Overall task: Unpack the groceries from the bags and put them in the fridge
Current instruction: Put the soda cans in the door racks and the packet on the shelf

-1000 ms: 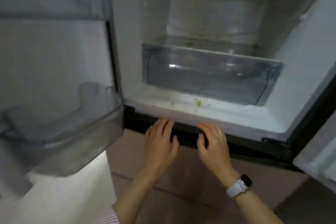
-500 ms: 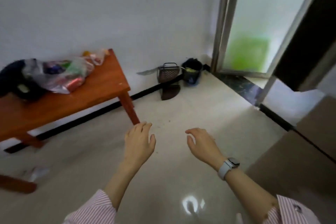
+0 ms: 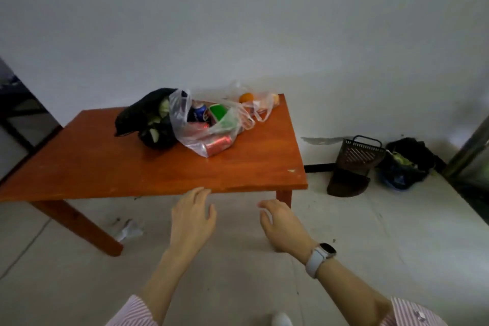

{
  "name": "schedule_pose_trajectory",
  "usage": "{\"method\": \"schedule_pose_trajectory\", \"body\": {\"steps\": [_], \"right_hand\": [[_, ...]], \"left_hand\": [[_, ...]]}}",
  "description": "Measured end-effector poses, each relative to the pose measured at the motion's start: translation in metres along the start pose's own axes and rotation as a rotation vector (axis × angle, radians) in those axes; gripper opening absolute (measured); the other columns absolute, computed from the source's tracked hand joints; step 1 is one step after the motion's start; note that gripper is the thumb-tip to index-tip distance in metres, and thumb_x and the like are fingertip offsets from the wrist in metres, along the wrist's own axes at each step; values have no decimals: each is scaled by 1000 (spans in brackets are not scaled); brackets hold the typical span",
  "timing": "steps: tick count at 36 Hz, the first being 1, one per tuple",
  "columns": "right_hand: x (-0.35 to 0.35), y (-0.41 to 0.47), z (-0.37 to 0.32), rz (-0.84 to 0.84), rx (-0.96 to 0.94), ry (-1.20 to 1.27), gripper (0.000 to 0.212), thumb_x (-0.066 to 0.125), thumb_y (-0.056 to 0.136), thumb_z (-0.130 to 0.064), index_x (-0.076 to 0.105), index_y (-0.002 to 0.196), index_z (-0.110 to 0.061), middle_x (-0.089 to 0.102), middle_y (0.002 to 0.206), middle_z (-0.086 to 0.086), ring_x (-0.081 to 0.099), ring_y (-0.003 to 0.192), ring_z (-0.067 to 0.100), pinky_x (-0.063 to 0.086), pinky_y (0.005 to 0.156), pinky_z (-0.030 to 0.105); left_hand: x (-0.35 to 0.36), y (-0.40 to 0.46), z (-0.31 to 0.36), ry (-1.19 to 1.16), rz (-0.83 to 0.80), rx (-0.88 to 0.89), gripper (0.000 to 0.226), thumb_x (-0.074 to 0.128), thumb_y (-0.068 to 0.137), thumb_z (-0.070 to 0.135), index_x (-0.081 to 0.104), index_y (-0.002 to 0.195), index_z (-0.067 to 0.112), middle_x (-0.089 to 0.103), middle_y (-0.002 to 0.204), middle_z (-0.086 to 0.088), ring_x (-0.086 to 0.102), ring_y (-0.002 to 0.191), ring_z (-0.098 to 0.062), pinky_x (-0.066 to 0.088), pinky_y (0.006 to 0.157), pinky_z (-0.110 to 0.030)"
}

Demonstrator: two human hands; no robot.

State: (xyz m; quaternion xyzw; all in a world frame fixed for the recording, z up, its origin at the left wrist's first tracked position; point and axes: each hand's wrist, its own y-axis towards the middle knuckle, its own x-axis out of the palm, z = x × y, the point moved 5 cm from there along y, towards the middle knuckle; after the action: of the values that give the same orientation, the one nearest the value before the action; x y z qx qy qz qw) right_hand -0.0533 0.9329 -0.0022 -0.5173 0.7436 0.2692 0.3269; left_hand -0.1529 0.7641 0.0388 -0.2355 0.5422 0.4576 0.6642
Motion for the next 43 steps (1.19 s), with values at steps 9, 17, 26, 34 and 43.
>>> {"method": "schedule_pose_trajectory", "body": {"steps": [9,17,26,34,43], "right_hand": [[-18,196,-7,60,-120,-40,34,41,89,-18,56,118,-9,60,114,11,54,105,29,45,90,43],[20,325,-31,40,-321,-200,39,42,90,-17,49,128,-10,52,133,10,45,125,28,36,106,46],[81,375,14,-234,-262,-629,50,50,87,-28,42,135,-24,52,135,3,35,135,23,0,112,52],[102,351,59,-356,-17,-301,45,41,92,-18,43,136,-28,38,138,6,29,132,20,27,111,30],[112,368,82,-72,455,256,23,45,89,2,58,106,-7,58,116,9,57,105,22,46,82,19]], "left_hand": [[-23,179,-19,126,192,158,29,60,82,14,61,110,11,61,114,-8,56,109,-25,45,86,-42],[4,311,-63,418,31,476,48,31,87,40,62,115,17,61,125,-6,48,126,-26,32,105,-48],[99,352,-144,390,-184,644,48,36,88,45,69,105,15,71,101,-4,55,118,-26,13,109,-56],[170,315,-178,146,-403,525,40,82,58,7,67,92,19,65,89,0,64,82,-18,56,74,-35],[167,308,-169,-198,-449,291,28,50,88,7,66,110,13,66,112,-3,65,98,-14,53,84,-27]]}}
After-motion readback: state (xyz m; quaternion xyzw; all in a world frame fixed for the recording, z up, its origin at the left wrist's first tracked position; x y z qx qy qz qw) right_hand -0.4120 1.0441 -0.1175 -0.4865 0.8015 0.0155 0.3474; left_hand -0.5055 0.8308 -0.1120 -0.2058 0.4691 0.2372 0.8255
